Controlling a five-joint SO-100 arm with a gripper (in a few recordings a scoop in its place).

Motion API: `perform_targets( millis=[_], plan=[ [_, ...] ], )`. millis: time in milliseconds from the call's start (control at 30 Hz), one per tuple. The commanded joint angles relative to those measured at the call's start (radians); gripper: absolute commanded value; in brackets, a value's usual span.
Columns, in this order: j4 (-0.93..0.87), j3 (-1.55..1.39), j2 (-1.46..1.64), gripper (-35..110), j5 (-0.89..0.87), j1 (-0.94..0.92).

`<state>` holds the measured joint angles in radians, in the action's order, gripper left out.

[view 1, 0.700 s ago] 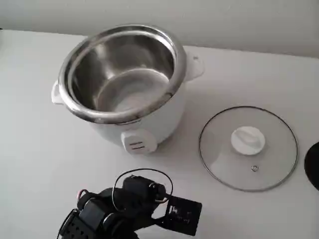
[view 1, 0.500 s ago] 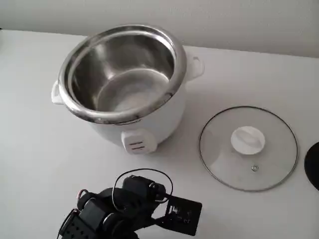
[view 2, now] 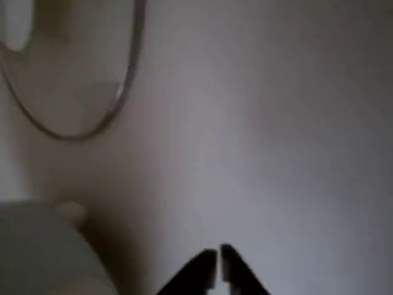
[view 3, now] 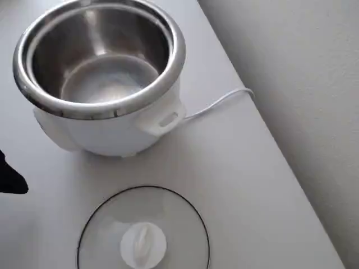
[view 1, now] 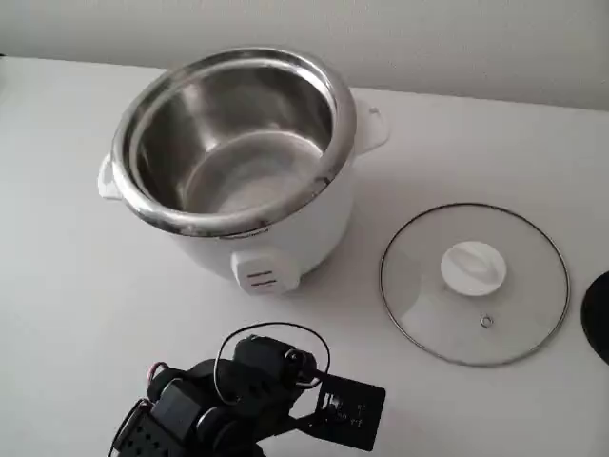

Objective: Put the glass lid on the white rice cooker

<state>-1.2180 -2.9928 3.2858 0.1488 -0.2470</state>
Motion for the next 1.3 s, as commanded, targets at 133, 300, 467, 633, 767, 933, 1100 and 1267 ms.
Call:
perform_targets(
  millis=[133,300,467,633,767,933,1100,1267],
  plan=[
    [0.023,0.002,0.0,0,0.009,0.002],
    [0.023,0.002,0.0,0,0.009,0.005],
    [0.023,0.002,0.0,1,0.011,0.005],
    [0.023,0.002,0.0,1,0.012,0.006],
    [0.092,-0.017,0.0,0,0.04,0.008],
    [0.256,-0.054,0.0,0,0.046,0.005],
    [0.445,-0.091,0.002,5,0.044,-0.063],
    [0.548,-0.092,0.002,13,-0.008,-0.048]
  ],
)
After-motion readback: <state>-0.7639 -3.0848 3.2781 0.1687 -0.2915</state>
